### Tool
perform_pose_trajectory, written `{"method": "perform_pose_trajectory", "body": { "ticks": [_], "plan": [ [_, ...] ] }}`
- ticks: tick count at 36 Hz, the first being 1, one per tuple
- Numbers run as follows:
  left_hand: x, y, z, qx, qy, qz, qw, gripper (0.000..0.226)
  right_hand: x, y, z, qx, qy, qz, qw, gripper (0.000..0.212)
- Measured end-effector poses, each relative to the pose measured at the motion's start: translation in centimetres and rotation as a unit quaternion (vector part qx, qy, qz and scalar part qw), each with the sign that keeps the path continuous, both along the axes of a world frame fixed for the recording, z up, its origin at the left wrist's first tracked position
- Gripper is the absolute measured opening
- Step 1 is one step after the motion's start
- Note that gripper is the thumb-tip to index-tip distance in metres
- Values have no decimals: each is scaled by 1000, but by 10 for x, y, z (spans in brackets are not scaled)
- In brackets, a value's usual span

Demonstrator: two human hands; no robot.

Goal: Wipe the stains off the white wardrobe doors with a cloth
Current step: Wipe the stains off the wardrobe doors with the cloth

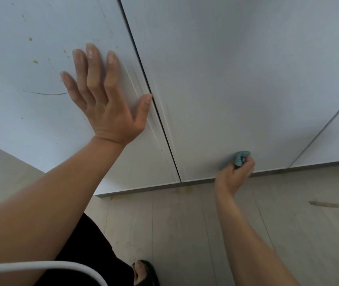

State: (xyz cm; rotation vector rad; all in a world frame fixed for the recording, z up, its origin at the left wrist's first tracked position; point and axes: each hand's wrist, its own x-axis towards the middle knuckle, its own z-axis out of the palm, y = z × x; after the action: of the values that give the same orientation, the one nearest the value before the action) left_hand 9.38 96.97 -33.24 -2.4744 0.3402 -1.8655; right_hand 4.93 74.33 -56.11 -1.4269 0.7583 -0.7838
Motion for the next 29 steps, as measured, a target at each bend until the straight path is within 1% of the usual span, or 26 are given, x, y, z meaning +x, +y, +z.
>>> {"method": "perform_pose_trajectory", "body": {
  "ticks": [3,5,7,9,11,13,16,18,19,21,22,23,24,26,27,29],
  "plan": [
    [1,0,0,3,0,8,1000,83,-11,48,9,-76,-31,82,993,45],
    [0,0,0,4,2,10,1000,83,-18,78,14,-133,-52,158,977,47],
    [-1,0,0,5,4,10,1000,82,-23,95,17,-154,-49,217,963,48],
    [-1,0,1,3,6,10,1000,81,-28,97,18,-161,-44,249,954,47],
    [-3,1,1,4,11,6,1000,81,-32,91,18,-183,-55,250,949,41],
    [-4,5,1,13,22,3,1000,83,-32,82,24,-214,-72,211,951,34],
    [-9,11,6,46,41,15,998,91,-24,71,40,-258,-104,190,942,34],
    [-11,15,7,76,50,17,996,96,-19,64,39,-310,-104,217,920,38],
    [-12,20,7,99,54,9,994,97,-18,63,35,-348,-98,240,901,36],
    [-9,34,1,169,62,-20,983,101,-18,63,17,-415,-74,297,857,32],
    [-6,41,-4,214,62,-40,974,102,-20,63,7,-427,-50,329,840,33],
    [-5,47,-8,256,56,-57,963,102,-24,62,-1,-423,-23,358,832,34],
    [-4,53,-13,290,51,-69,953,100,-27,61,-11,-393,14,379,837,35],
    [-4,59,-27,324,50,-90,940,95,-31,48,-36,-319,109,402,851,36],
    [-8,64,-31,336,49,-93,936,93,-32,42,-45,-299,131,390,861,36],
    [-9,70,-44,339,56,-103,933,93,-34,19,-66,-266,166,323,893,35]
  ]
}}
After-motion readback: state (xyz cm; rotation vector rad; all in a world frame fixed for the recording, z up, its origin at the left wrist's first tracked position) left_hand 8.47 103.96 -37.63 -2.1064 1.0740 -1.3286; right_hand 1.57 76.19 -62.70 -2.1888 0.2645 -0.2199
